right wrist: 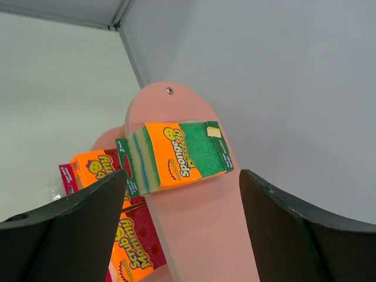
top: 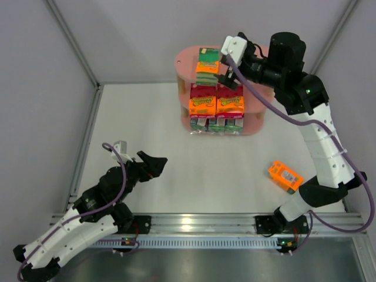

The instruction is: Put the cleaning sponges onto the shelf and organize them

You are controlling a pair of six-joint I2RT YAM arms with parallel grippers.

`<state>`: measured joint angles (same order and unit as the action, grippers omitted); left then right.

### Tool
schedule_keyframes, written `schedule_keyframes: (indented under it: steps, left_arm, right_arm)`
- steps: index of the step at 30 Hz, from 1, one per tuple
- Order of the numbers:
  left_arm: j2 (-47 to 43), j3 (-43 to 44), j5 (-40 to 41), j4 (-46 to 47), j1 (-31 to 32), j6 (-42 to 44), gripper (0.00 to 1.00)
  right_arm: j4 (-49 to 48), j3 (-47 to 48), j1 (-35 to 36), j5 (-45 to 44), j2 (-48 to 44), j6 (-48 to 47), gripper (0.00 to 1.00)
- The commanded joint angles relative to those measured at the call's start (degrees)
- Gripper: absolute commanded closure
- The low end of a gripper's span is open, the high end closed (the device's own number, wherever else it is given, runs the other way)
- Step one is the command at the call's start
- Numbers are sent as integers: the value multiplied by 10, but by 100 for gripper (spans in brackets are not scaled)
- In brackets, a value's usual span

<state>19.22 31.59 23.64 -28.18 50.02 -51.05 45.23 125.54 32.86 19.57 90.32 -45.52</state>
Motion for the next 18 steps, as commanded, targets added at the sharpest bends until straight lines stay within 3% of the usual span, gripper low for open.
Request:
schedule_keyframes:
  steps: [1,7,18]
  left_arm:
    - [-9,0,2,11,2,3,5]
    - [-19,-5,0,12,2,1,5]
    - [-24,-10,-1,11,2,-4,5]
  right_arm:
    - [-74,-24,-45,67,-18,117,23]
    - [-73,-47,-68,120,-9,197,28]
    - [-108,-100,-62,36,2,205,31]
